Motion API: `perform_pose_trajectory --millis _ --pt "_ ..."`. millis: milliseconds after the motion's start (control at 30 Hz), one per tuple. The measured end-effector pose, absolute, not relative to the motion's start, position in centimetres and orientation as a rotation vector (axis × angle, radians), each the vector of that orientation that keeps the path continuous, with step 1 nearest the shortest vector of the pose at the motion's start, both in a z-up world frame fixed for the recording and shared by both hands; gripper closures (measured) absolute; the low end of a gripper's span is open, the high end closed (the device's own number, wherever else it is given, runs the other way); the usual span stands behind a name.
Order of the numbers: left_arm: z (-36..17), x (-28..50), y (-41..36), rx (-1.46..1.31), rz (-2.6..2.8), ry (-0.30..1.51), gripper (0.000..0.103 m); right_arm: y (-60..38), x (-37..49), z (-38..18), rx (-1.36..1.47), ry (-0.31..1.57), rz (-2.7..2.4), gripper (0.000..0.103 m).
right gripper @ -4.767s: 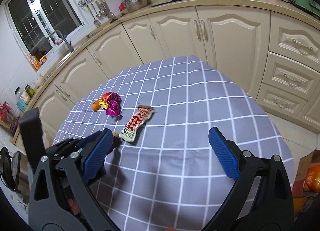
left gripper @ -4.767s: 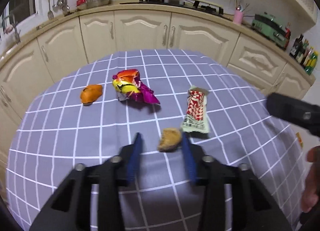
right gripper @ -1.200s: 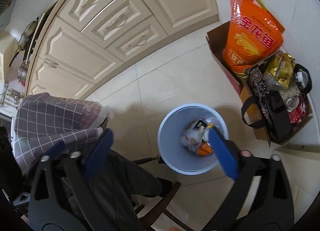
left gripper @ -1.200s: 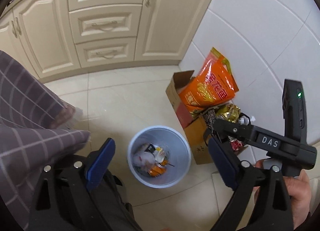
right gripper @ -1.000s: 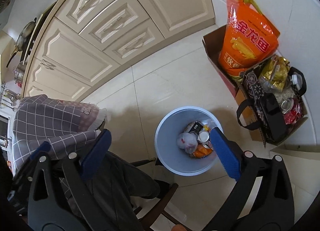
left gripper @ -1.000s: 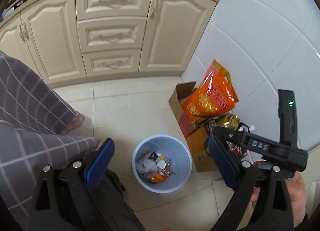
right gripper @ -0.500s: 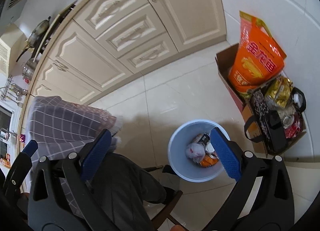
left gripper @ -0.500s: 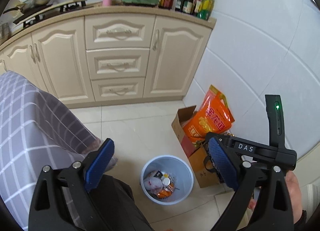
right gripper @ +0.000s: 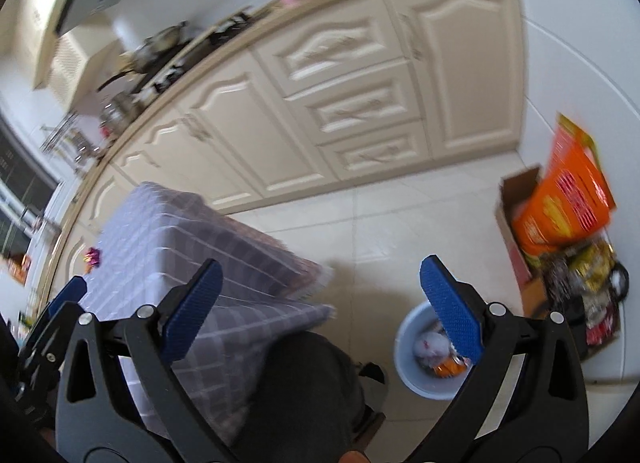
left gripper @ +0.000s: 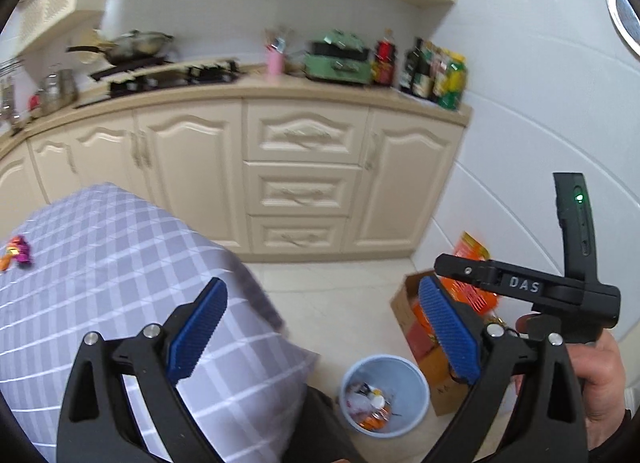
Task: Collect trash
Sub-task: 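Swing both open tools back toward the table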
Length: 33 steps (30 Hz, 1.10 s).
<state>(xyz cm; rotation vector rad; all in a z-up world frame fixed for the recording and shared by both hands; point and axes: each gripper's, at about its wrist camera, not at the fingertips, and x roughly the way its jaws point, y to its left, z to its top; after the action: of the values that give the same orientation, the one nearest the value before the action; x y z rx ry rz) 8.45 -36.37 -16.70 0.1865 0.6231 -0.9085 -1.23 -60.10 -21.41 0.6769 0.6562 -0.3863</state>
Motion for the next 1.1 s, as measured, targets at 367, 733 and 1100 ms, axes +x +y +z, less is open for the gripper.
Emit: perform_pose_trajectory --millis 367,733,1100 --pt "-12.3 13.1 -25.5 0.129 -0.688 0.508 0.007 -51.1 6.3 -15.0 0.537 0.608 -0.196 0.006" --pt "-10.8 18.7 -13.3 0.056 -0.440 0.457 0.006 -39.1 15.7 -11.0 0.343 0.608 0.002 0.006" --pt "-13.9 26.8 -4.9 0.045 -0.234 0.564 0.006 -29.5 27.5 -13.2 0.219 0.724 0.138 0.006"
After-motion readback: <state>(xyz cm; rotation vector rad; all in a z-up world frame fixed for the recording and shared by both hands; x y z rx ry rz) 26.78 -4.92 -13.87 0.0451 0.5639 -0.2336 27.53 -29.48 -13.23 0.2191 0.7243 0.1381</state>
